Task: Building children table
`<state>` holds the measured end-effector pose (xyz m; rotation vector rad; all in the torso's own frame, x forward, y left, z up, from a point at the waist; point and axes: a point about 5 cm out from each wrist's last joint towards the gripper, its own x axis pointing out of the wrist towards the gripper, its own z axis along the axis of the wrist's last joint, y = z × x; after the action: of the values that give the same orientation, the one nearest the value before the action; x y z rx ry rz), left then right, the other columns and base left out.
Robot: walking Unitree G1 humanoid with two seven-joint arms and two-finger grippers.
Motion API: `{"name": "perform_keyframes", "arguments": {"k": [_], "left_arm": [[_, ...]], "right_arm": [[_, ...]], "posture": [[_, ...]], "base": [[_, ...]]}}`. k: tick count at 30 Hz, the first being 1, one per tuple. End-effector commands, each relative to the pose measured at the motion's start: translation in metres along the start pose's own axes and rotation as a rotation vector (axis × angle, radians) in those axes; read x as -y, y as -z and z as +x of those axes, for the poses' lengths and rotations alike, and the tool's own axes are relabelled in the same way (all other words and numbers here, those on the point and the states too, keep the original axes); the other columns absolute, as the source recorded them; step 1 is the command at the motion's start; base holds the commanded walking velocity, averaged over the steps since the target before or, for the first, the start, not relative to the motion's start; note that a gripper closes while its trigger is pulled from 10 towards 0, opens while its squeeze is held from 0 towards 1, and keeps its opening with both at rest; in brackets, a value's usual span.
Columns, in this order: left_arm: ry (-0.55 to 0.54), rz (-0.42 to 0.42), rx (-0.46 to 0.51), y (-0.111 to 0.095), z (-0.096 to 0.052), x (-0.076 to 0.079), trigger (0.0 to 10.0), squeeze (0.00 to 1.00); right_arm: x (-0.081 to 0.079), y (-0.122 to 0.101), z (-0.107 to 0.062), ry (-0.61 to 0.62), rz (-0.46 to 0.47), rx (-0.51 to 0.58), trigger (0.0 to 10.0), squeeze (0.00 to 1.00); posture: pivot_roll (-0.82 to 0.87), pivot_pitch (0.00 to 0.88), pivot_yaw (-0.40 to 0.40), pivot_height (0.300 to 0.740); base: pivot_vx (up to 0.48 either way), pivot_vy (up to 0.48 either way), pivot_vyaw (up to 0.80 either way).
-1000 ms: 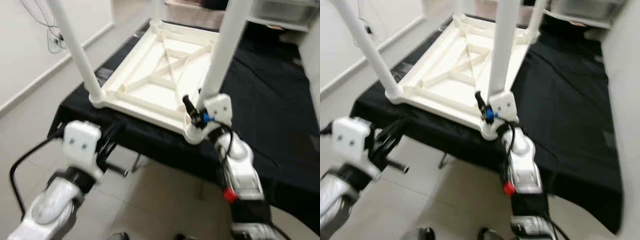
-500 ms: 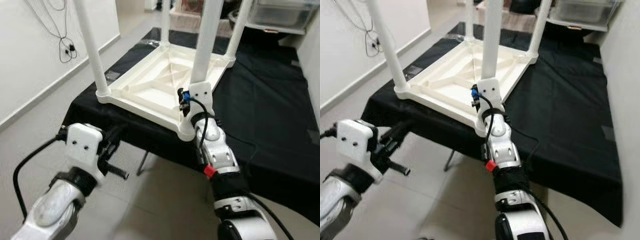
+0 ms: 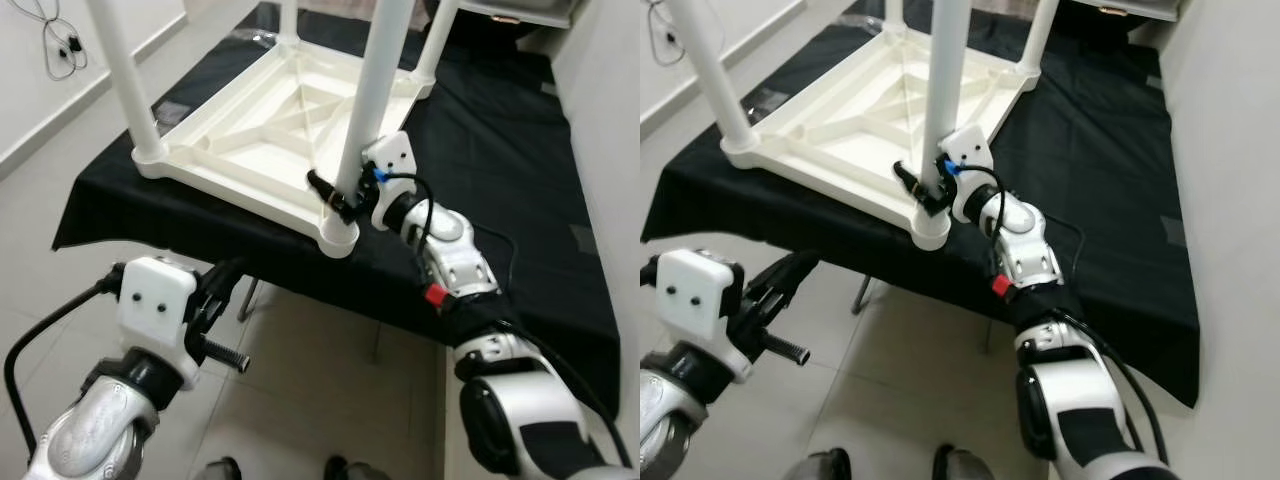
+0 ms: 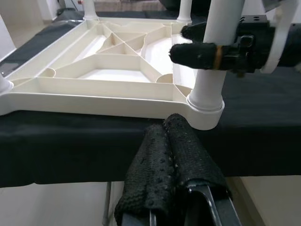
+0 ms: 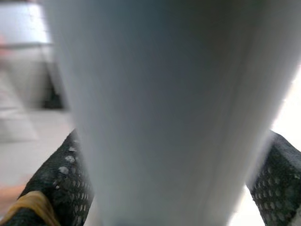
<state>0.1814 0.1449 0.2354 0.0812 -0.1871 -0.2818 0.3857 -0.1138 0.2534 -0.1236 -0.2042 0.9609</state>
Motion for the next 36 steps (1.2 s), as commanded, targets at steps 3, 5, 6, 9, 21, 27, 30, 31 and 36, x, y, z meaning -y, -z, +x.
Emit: {"name": "perform_keyframes", "arguments": {"k": [3, 5, 6, 9, 21, 27, 30, 31, 36], "left_arm": [[-0.002, -0.005, -0.015, 0.001, -0.005, 0.003, 10.0, 0.0], [-0.007, 0.002, -0.021, 0.002, -0.007, 0.001, 10.0, 0.0], [-0.007, 0.002, -0.021, 0.002, -0.007, 0.001, 10.0, 0.0], [-0.018, 0.005, -0.029, 0.004, -0.011, -0.001, 10.0, 0.0], [-0.053, 0.048, -0.068, 0.011, -0.023, -0.009, 10.0, 0.0], [-0.05, 0.071, -0.075, 0.011, -0.024, -0.011, 10.0, 0.0], [-0.042, 0.077, -0.067, 0.009, -0.022, -0.011, 10.0, 0.0], [-0.039, 0.079, -0.063, 0.008, -0.021, -0.011, 10.0, 0.0], [-0.031, 0.082, -0.04, 0.004, -0.018, -0.01, 10.0, 0.0]], "right_arm": [[-0.01, 0.0, -0.009, -0.371, 0.15, 0.03, 10.0, 0.0], [-0.013, 0.0, -0.012, -0.479, 0.177, 0.026, 10.0, 0.0], [-0.013, 0.0, -0.012, -0.479, 0.177, 0.026, 10.0, 0.0], [-0.015, -0.004, -0.014, -0.613, 0.221, 0.042, 10.0, 0.0], [-0.012, -0.023, 0.004, -0.587, 0.165, 0.213, 0.0, 0.0], [-0.003, -0.022, -0.009, -0.558, 0.157, 0.23, 0.0, 0.0], [0.007, -0.019, -0.02, -0.44, 0.108, 0.211, 0.0, 0.0], [0.011, -0.018, -0.023, -0.38, 0.087, 0.205, 0.0, 0.0], [0.037, 0.017, -0.048, 0.372, -0.226, -0.217, 0.0, 0.0]], "posture": [[0.19, 0.339, -0.118, 0.74], [0.21, 0.349, -0.119, 0.74], [0.21, 0.349, -0.119, 0.74], [0.24, 0.37, -0.11, 0.74], [0.29, 0.377, -0.107, 0.74], [0.27, 0.364, -0.102, 0.74], [0.24, 0.334, -0.101, 0.74], [0.24, 0.33, -0.101, 0.74], [0.23, 0.304, -0.125, 0.74]], "base": [[0.0, 0.0, 0.0], [0.0, 0.0, 0.0], [0.0, 0.0, 0.0], [0.0, 0.0, 0.0], [0.0, 0.0, 0.0], [0.0, 0.0, 0.0], [0.0, 0.0, 0.0], [0.0, 0.0, 0.0], [0.0, 0.0, 0.0]]}}
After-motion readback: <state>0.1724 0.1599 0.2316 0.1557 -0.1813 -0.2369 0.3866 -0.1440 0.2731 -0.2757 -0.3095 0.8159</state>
